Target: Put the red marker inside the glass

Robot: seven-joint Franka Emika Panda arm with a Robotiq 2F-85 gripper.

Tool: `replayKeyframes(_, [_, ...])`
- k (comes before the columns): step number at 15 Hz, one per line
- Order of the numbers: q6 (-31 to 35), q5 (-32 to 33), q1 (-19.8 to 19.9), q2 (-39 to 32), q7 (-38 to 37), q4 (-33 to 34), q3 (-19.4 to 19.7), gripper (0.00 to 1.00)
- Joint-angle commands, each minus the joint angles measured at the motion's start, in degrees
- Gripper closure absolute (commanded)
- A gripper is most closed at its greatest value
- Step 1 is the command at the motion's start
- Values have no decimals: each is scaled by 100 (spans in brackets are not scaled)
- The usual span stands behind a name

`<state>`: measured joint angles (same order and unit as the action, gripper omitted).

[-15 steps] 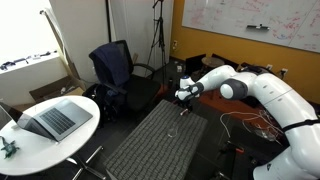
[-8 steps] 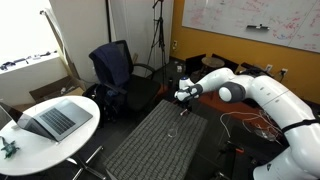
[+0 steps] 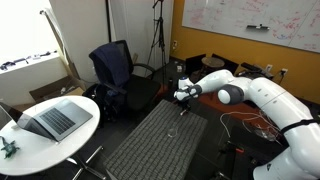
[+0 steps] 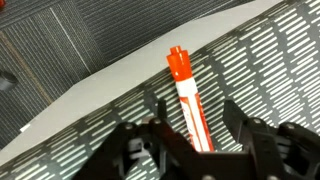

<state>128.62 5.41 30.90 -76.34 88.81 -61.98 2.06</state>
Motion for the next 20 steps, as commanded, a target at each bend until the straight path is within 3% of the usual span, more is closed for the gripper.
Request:
replayKeyframes(1, [-311,-101,-18,-238,113,489,28,71])
replayKeyframes(5, [-308,-91,-32,-278,90,585,44,99])
replayKeyframes(7, [-244,-3,-14,-167,9,446,-5,95])
replayKeyframes(20, [374,13,-121,1151,-404,-875,69,95])
